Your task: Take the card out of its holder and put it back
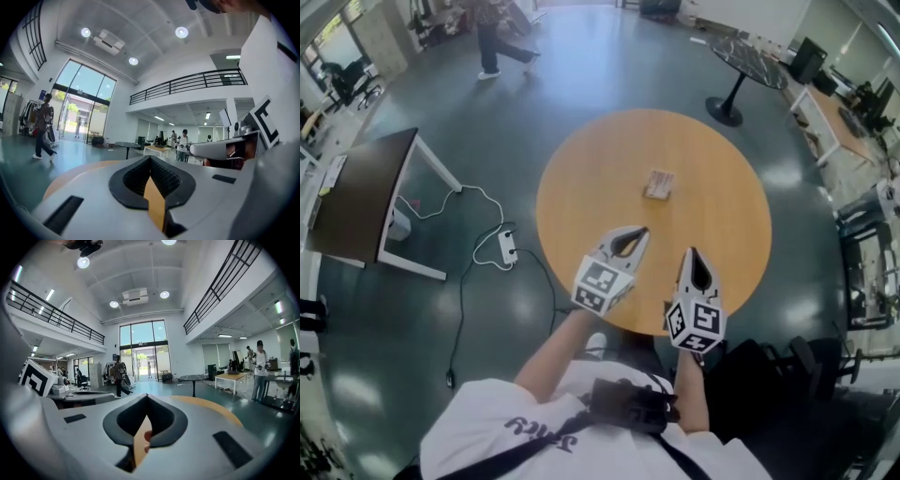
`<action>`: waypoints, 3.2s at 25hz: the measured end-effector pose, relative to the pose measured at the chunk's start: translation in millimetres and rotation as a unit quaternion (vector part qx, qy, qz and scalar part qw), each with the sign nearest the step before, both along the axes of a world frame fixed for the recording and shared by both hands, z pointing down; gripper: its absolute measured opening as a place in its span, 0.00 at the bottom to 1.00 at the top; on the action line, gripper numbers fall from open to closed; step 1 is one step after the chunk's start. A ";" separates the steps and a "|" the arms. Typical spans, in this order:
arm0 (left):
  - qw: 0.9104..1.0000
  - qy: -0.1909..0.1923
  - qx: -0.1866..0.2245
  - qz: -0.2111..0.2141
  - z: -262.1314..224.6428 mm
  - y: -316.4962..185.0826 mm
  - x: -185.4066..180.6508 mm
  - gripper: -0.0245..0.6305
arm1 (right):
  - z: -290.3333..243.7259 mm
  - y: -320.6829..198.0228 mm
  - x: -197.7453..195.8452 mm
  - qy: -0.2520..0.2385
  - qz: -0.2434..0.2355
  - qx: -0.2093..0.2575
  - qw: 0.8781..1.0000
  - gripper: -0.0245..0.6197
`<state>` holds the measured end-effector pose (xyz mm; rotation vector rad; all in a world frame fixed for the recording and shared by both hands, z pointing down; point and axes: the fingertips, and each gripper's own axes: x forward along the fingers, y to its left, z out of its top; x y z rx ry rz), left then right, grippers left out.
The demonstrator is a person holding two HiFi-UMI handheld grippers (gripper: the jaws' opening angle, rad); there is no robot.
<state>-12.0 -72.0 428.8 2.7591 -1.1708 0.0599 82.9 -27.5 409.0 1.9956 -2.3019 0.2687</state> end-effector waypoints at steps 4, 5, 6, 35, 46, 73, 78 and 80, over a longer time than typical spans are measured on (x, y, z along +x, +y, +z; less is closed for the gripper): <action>1.000 -0.019 -0.011 0.005 23.8 -17.1 -2.4 0.05 | 18.5 -19.3 3.4 -0.004 -0.007 -0.019 1.000 0.07; 1.000 -0.025 -0.014 0.008 31.1 -21.4 -4.1 0.05 | 23.1 -23.5 3.4 -0.005 -0.009 -0.024 1.000 0.07; 0.999 -0.032 -0.019 0.012 39.1 -26.1 -6.1 0.05 | 27.3 -27.9 3.5 -0.006 -0.010 -0.029 1.000 0.07; 0.982 -0.121 -0.108 0.097 177.4 -158.4 -26.2 0.43 | 120.2 -98.8 24.4 -0.023 -0.039 -0.156 0.987 0.07; 0.968 -0.138 -0.103 0.185 195.7 -207.9 36.2 0.51 | 143.7 -119.6 44.8 -0.027 -0.038 -0.188 0.981 0.07; 0.915 -0.083 -0.089 0.385 176.7 -204.7 99.4 0.07 | 144.0 -144.6 68.1 -0.030 -0.031 -0.185 0.982 0.07; 0.910 -0.085 -0.075 0.399 162.9 -207.1 94.2 0.07 | 141.5 -137.5 68.0 -0.025 -0.023 -0.182 0.983 0.07; 0.908 -0.092 -0.063 0.405 152.9 -209.7 97.0 0.07 | 139.3 -135.9 68.6 -0.026 -0.022 -0.178 0.984 0.07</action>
